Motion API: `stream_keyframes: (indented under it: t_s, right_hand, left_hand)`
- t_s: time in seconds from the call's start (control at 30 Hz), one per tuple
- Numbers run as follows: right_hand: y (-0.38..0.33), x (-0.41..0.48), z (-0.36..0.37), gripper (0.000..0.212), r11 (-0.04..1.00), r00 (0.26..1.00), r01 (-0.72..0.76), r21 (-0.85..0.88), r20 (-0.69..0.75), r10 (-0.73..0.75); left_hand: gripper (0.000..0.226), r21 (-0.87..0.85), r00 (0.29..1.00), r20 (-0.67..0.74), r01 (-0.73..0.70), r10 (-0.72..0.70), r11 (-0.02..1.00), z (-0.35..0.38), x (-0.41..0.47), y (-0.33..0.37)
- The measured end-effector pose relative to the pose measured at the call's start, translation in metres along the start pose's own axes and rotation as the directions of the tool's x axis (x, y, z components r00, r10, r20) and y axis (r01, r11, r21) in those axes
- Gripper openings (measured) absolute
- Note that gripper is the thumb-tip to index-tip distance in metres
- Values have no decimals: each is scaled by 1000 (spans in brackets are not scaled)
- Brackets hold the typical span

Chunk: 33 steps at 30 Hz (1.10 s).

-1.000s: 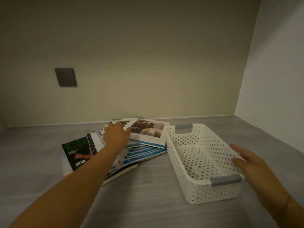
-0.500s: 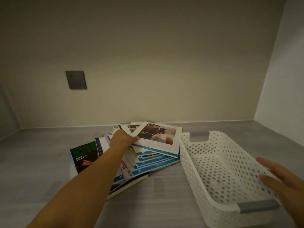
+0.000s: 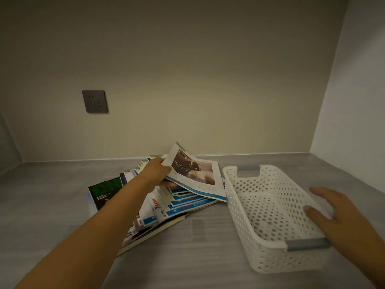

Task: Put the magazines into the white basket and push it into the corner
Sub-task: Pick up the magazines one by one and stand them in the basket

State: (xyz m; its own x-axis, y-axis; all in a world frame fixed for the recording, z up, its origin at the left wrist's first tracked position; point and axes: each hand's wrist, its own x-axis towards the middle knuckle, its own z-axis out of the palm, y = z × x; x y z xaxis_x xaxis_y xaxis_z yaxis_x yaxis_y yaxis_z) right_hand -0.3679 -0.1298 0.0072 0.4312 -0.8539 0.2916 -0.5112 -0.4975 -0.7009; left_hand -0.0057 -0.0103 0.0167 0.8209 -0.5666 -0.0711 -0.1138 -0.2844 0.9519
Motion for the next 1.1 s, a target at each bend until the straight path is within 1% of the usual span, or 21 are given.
stream_keyframes:
  t_s: [0.1,0.2,0.23,0.3,0.37,0.47,0.53,0.57,0.6,0.67,0.7,0.73,0.77,0.8,0.83,0.87,0.93,0.97,1.03,1.07,1.1]
  right_hand:
    - [-32,0,1,45,983,983,182,-10,-1,-182]
    - [-68,6,14,46,961,961,260,99,70,-267]
    - [-79,8,20,47,957,959,238,168,115,-259]
    - [-100,10,32,54,941,949,121,317,241,-204]
    - [-119,12,45,66,875,915,-29,483,365,-172]
    - [-144,17,57,84,736,849,-188,651,484,-212]
    - [-158,21,61,89,686,832,-222,693,501,-238]
    - [-162,21,64,87,673,842,-230,703,490,-225]
    - [-164,21,67,78,669,865,-229,707,463,-193]
    - [-161,22,72,45,696,938,-188,693,337,-82]
    - [-156,23,72,28,736,966,-156,659,256,-25]
    - [-151,24,70,19,766,984,-119,632,179,5]
    - [-145,26,65,18,780,994,-72,621,109,5]
    - [-140,27,59,22,781,999,-19,624,52,-17]
    - [-134,29,51,26,780,999,42,624,1,-54]
    - [-128,30,41,29,781,995,101,616,-46,-93]
    - [-117,33,17,30,771,979,205,604,-126,-161]
    - [-111,34,5,28,764,968,252,593,-158,-197]
    - [-97,37,-15,26,764,953,303,570,-189,-237]
    - [-89,38,-23,26,773,952,307,555,-190,-241]
    - [-81,37,-28,26,790,953,303,533,-186,-241]
  left_hand:
    - [32,-47,982,-121,-149,142,988,4,-28,-2]
    - [29,-20,909,-240,-355,341,934,15,-60,-13]
    - [28,7,875,-278,-411,397,912,20,-72,-17]
    - [24,78,804,-350,-487,482,870,30,-96,-19]
    - [25,106,751,-387,-541,536,834,40,-117,-19]
    - [34,189,679,-383,-606,626,773,56,-143,-22]
    - [45,313,585,-340,-667,736,676,63,-157,-24]
    - [53,383,535,-276,-701,799,602,66,-163,-25]
    - [60,449,486,-217,-720,847,528,68,-166,-27]
    - [69,547,445,-149,-707,883,448,71,-168,-30]
    - [68,571,420,-123,-711,899,410,72,-168,-31]
    - [61,597,383,-90,-718,919,358,73,-168,-32]
    - [49,605,355,-44,-734,934,307,74,-169,-34]
    - [46,597,382,13,-744,924,299,75,-170,-34]
    - [58,563,454,92,-758,886,330,76,-172,-34]
    - [69,506,516,141,-771,845,387,77,-172,-35]
    - [69,362,657,189,-737,730,571,83,-167,-38]
    - [64,271,717,179,-694,673,667,87,-163,-38]
    - [57,94,834,186,-542,520,835,98,-156,-32]
    - [57,41,873,208,-458,441,888,103,-152,-27]
    - [59,9,890,235,-403,390,915,109,-149,-23]
